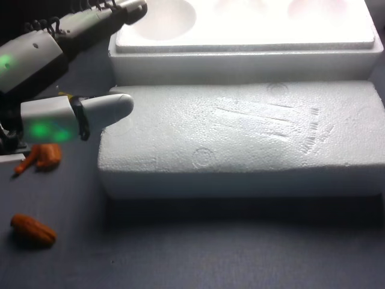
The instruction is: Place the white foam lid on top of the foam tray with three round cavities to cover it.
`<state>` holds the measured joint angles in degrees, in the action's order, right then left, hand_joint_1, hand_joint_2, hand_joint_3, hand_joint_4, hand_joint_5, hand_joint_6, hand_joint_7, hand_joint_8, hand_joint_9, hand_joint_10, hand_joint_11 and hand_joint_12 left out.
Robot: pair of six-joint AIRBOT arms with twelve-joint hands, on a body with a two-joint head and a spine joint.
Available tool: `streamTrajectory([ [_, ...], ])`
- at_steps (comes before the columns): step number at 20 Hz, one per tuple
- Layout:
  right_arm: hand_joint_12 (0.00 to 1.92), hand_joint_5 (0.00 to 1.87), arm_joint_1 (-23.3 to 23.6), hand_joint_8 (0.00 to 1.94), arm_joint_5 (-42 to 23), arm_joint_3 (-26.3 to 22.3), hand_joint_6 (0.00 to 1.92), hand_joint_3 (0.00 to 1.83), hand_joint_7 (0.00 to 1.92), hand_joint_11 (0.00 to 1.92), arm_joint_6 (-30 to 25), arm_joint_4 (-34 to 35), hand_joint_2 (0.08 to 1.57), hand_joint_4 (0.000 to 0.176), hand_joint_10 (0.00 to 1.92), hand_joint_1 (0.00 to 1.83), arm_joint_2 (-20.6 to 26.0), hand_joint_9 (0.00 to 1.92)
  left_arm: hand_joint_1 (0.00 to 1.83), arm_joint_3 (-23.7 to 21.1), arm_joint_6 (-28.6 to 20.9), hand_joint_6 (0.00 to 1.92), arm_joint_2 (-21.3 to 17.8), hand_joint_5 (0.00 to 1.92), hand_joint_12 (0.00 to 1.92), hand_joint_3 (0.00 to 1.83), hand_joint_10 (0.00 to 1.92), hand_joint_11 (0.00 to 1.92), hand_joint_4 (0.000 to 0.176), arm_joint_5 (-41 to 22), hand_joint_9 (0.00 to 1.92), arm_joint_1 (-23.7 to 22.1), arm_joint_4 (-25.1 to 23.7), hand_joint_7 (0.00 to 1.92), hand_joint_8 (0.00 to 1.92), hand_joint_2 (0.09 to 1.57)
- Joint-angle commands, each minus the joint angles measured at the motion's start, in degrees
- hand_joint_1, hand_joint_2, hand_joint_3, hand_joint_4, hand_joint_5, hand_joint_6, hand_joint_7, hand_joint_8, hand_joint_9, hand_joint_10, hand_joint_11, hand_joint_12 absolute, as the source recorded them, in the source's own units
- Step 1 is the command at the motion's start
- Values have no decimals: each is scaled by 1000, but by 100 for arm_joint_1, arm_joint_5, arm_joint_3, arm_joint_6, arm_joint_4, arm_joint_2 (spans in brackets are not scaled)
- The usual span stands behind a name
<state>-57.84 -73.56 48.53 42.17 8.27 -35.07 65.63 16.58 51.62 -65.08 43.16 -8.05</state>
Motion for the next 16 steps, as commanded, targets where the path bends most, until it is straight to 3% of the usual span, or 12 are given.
streamTrajectory([
  [1, 606, 0, 57, 0, -668, 0, 0, 34, 0, 0, 13, 152, 1316, 0, 0, 457, 64, 0, 284, -4, -24, 14, -45, 57, 0, 12, 0, 0, 0, -672, 0, -14, 232, 0, 0, 1303],
  [3, 688, 0, 15, 0, -667, -43, 0, 10, 0, 0, 57, 264, 1317, 0, 0, 462, 65, 0, 326, -54, -23, 27, -109, 102, 0, 4, 0, 0, 0, -642, 0, 93, 303, 0, 0, 1296],
  [4, 917, 0, -16, 0, -648, -54, 0, 0, 0, 0, 58, 313, 1308, 0, 0, 447, 65, 0, 372, -80, -21, 8, -120, 72, 0, 0, 0, 0, 0, -639, 0, 163, 375, 0, 0, 1276],
  [5, 917, 0, -38, 0, -646, -61, 0, 0, 0, 0, 66, 353, 1308, 0, 0, 447, 64, 0, 372, -87, -21, 8, -120, 72, 0, 0, 0, 0, 0, -638, 0, 198, 410, 0, 0, 1276],
  [9, 1477, 0, -101, 0, -655, -118, 0, 0, 0, 0, 224, 696, 1279, 0, 0, 396, 30, 0, 466, -95, 9, 0, -119, 0, 33, 0, 0, 51, 0, -441, 0, 375, 656, 0, 0, 1254],
  [10, 1561, 0, -121, 0, -655, -118, 0, 0, 0, 0, 267, 798, 1274, 0, 0, 400, -8, 0, 474, -106, 32, 0, -150, 0, 204, 5, 0, 9, 0, -391, 0, 442, 734, 0, 0, 1246],
  [12, 1571, 0, -167, 0, -645, -134, 0, 0, 0, 0, 323, 972, 1279, 0, 0, 525, -41, 0, 450, -186, 127, 0, -264, 0, 217, 0, 0, 0, 0, -349, 0, 567, 918, 0, 0, 1215],
  [14, 1246, 0, -229, 0, -640, -159, 0, 0, 0, 0, 346, 1124, 1270, 0, 0, 511, -42, 0, 386, -214, 185, 0, -315, 0, 50, 0, 0, 0, 0, -252, 0, 624, 1037, 0, 0, 1179],
  [16, 1133, 0, -393, 0, -624, -155, 0, 0, 0, 0, 389, 1312, 1256, 0, 0, 500, -71, 0, 374, -174, 148, 0, -313, 0, 4, 0, 0, 0, 0, -70, 0, 710, 1090, 0, 0, 1138],
])
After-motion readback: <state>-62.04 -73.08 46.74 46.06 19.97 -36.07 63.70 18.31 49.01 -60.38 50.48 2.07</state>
